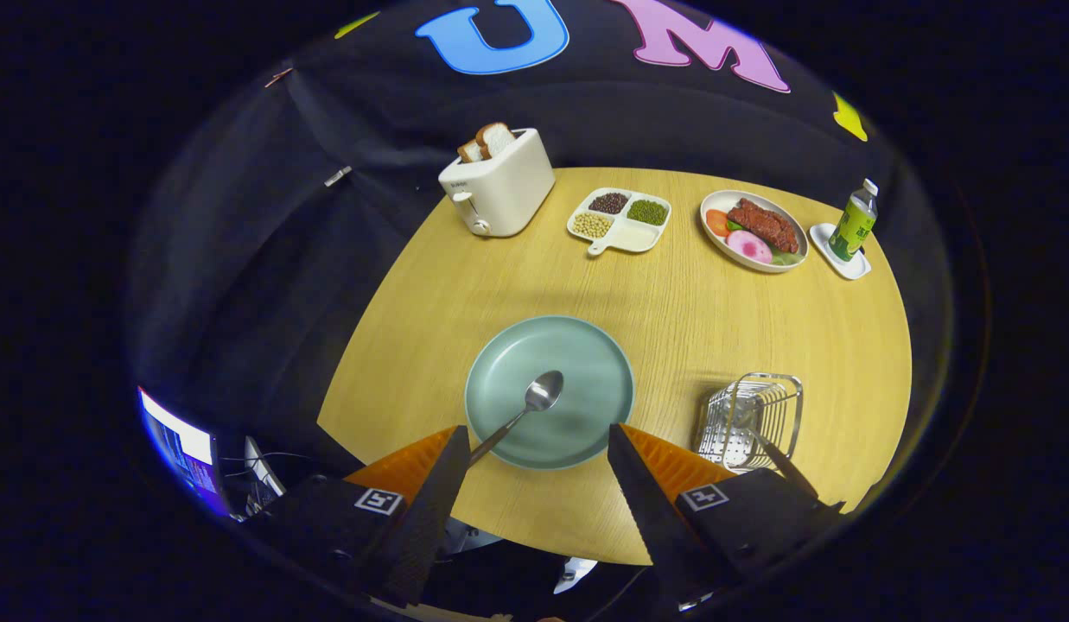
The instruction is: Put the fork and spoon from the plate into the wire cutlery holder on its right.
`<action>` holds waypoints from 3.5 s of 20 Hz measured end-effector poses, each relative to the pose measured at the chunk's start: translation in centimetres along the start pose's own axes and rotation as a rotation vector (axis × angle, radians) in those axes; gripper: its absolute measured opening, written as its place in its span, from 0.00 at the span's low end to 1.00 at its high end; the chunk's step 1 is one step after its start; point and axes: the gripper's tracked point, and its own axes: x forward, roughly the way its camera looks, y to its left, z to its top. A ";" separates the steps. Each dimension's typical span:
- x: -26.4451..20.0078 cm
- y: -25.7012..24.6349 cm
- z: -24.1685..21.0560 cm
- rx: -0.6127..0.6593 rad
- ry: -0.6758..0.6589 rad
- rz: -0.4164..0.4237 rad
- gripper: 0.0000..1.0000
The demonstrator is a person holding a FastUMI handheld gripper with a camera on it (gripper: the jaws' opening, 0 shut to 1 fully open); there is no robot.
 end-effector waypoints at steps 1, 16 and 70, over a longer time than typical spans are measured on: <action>1.2 0.3 -0.4 0.011 0.012 -0.009 1.00; 12.9 0.7 -5.1 -0.008 0.181 -0.164 1.00; -6.0 -20.4 -2.3 -0.110 0.531 -0.142 0.06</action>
